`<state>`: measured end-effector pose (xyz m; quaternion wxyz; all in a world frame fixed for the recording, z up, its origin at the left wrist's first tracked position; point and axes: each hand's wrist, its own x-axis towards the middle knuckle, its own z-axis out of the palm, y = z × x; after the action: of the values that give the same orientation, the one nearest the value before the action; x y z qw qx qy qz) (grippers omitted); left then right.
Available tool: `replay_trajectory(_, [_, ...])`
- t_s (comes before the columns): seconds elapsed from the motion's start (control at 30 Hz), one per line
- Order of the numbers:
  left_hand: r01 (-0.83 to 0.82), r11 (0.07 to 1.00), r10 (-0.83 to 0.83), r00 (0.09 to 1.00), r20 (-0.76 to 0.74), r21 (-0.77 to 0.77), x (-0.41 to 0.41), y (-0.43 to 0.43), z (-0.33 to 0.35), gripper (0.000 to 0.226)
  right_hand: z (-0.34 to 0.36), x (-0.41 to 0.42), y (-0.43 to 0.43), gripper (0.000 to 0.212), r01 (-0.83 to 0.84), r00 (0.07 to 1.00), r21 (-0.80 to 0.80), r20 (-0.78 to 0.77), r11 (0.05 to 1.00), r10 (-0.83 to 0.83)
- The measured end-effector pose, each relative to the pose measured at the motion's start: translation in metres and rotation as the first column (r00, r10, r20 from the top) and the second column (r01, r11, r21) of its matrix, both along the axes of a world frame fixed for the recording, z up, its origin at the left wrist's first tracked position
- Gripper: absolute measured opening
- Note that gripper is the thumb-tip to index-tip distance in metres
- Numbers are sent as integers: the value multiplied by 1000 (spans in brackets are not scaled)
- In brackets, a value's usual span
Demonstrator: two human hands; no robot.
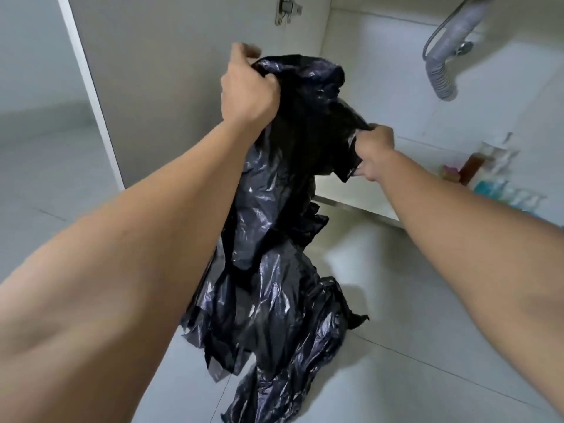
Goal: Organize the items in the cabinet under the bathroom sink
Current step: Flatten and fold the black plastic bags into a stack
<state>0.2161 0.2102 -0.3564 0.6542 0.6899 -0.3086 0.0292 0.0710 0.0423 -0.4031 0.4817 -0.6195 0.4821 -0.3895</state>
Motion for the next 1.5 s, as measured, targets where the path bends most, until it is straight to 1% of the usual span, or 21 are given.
replay_trajectory(0.13, [46,998,-43,996,-73,32,-34,-31,18,17,43,-57,-11,34,169,986,-126,25,977,-168])
replay_trajectory(0.3, [38,974,-30,999,-38,224,-102,-99,-8,27,79,-158,-13,34,345,903,-284,-160,895,-399])
replay_trajectory(0.33, [68,971,-61,997,-37,227,-116,-112,-20,26,82,-174,-12,35,370,882,-301,-182,879,-434])
replay_trajectory(0.43, [333,932,-309,936,-169,142,-157,-146,-61,20,75,-218,-8,36,439,817,-381,-207,814,-538])
replay_trajectory(0.5, [458,881,-434,882,-185,116,-178,-154,-84,24,59,-240,0,39,412,751,-496,-290,764,-593])
replay_trajectory(0.6, [554,796,-540,832,-127,245,-192,-150,-118,21,19,-277,24,35,225,648,-581,-511,782,-565])
replay_trajectory(0.67, [600,711,-620,781,-77,366,-191,-144,-144,18,-20,-306,39,22,14,536,-530,-712,848,-453])
replay_trajectory(0.73, [640,568,-734,678,-34,517,-189,-136,-168,10,-59,-329,50,16,-124,348,-374,-884,919,-313])
replay_trajectory(0.8, [605,304,-873,486,-39,736,-194,-121,-187,15,-102,-347,62,11,-187,146,-191,-975,964,-165])
replay_trajectory(0.87, [418,57,-943,321,-89,907,-207,-102,-207,25,-151,-363,79,16,-189,35,16,-999,982,23])
replay_trajectory(0.97, [181,-102,-955,258,-148,978,-232,-79,-233,29,-214,-388,97,22,-138,30,208,-976,968,215])
replay_trajectory(1.07, [77,-215,-948,224,-227,974,-259,-60,-263,45,-238,-397,107,34,-98,156,421,-889,902,431])
replay_trajectory(1.13, [27,-345,-907,249,-341,938,-277,-45,-284,44,-235,-402,110,53,-95,200,570,-792,816,577])
replay_trajectory(1.17, [24,-363,-886,301,-353,932,-285,-37,-295,38,-236,-406,108,61,-75,214,591,-778,804,591])
replay_trajectory(1.2, [44,-329,-876,361,-322,943,-292,-30,-305,36,-240,-410,106,65,-60,242,557,-797,829,553])
replay_trajectory(1.23, [72,-241,-871,424,-249,968,-298,-23,-312,37,-246,-411,104,64,-54,283,474,-837,879,469])
replay_trajectory(1.3, [91,4,-850,525,-44,996,-309,-9,-324,43,-264,-411,102,52,-71,331,253,-907,965,262])
replay_trajectory(1.33, [109,81,-844,536,10,991,-313,-4,-331,49,-274,-409,105,45,-90,334,183,-921,979,202])
replay_trajectory(1.37, [134,85,-852,523,2,987,-317,0,-340,57,-283,-407,110,46,-107,328,165,-925,980,192])
replay_trajectory(1.43, [200,-19,-854,507,-121,980,-325,5,-354,78,-296,-407,117,72,-145,297,257,-910,955,290])
replay_trajectory(1.5, [158,-105,-837,520,-173,982,-330,11,-365,93,-305,-415,119,95,-164,280,342,-883,925,376])
